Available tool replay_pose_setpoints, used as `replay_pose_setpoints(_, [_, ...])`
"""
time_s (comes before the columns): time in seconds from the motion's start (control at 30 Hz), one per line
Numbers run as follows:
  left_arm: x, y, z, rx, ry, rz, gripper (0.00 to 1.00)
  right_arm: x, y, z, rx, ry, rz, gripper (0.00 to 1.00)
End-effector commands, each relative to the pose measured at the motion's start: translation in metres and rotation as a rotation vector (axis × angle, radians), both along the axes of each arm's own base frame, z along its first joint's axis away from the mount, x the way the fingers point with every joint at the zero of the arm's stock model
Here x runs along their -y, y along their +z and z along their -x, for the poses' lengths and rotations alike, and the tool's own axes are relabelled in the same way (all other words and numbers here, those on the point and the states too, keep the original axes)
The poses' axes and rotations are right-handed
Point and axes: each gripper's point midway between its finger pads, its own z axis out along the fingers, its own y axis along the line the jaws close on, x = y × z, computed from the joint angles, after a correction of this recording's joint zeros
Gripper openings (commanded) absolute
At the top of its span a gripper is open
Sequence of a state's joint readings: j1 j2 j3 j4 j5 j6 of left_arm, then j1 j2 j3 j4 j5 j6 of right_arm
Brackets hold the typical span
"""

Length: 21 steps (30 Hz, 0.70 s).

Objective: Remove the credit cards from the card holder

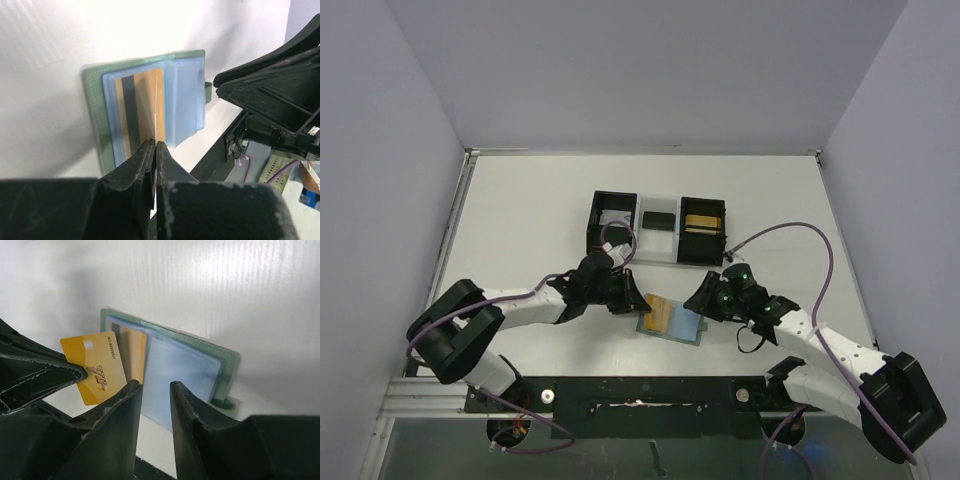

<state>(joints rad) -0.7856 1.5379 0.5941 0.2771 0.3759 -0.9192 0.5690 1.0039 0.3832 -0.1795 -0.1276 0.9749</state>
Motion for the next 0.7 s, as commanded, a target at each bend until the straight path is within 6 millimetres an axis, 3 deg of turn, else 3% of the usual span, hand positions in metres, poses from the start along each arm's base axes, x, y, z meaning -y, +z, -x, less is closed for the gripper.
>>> replay_pose_setpoints(0.0, [-0.016, 0.023, -0.016, 0.113, 0.061, -0.024, 0.00, -0.021, 0.036, -0.018, 0.101, 0.050, -0.081, 0.31])
replay_pose_setpoints(0.27, [-0.042, 0.042, -0.036, 0.197, 0.177, -0.033, 0.00, -0.067, 0.040, -0.027, 0.106, 0.155, -0.093, 0.29])
replay_pose_setpoints(0.37, [-0.045, 0.045, -0.038, 0.207, 0.193, -0.022, 0.00, -0.079, 0.024, -0.027, 0.076, 0.177, -0.074, 0.29])
replay_pose_setpoints(0.5, [-0.045, 0.049, -0.039, 0.215, 0.185, -0.009, 0.00, -0.068, -0.006, -0.019, -0.001, 0.145, -0.007, 0.28])
replay_pose_setpoints(0.67, [-0.043, 0.051, -0.039, 0.226, 0.176, -0.001, 0.00, -0.054, -0.008, -0.011, 0.002, 0.122, -0.002, 0.28])
